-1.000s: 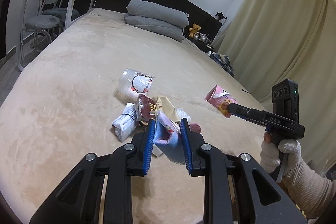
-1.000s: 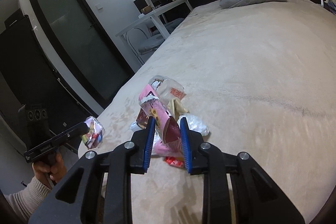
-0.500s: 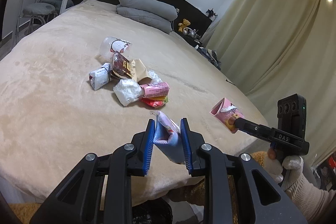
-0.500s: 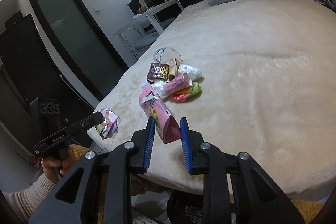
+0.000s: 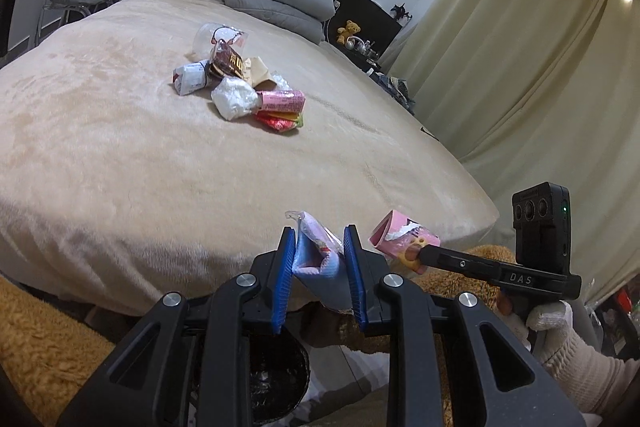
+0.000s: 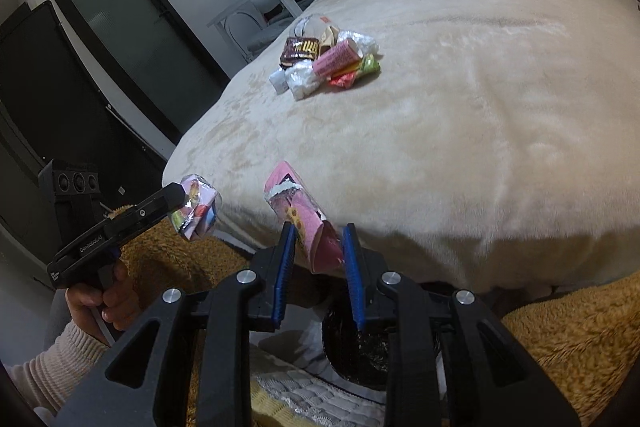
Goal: Collect trash
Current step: 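Carry both items down to the bin and open both tools over it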
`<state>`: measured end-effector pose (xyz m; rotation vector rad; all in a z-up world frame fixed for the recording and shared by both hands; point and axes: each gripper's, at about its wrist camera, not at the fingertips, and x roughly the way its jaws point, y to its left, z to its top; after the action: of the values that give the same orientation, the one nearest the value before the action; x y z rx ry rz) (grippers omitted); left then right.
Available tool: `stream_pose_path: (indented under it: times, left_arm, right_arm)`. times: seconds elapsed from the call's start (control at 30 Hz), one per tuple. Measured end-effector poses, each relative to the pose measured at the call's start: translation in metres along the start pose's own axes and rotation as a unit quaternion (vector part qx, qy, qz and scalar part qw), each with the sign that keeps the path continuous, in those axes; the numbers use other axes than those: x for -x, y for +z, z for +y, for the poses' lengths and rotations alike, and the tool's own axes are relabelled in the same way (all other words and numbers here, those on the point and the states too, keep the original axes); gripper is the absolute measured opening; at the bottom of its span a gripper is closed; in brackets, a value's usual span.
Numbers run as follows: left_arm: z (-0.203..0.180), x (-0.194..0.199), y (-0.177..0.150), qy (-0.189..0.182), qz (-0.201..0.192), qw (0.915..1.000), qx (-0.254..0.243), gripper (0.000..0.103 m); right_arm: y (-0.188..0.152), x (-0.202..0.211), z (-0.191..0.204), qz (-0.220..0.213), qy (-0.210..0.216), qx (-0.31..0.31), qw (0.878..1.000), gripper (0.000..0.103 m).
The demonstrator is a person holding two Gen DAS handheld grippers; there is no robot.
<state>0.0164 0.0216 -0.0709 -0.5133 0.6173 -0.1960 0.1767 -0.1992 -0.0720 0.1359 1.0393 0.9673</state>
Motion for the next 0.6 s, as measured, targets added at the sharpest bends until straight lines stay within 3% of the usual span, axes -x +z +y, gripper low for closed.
stream_pose_path:
  times: [0.33, 0.6]
  left_arm:
    - [0.002, -0.032, -0.037, 0.021, 0.101, 0.9946, 0.005, 0.024]
    - [0.016, -0.073, -0.052, 0.046, 0.19, 0.9804, 0.025, 0.024]
  right_arm:
    - [-0.03, -0.048, -0.01, 0.117, -0.024, -0.035, 0.992, 0.026]
    - [-0.04, -0.086, -0.033, 0.189, -0.047, -0.077, 0.978, 0.027]
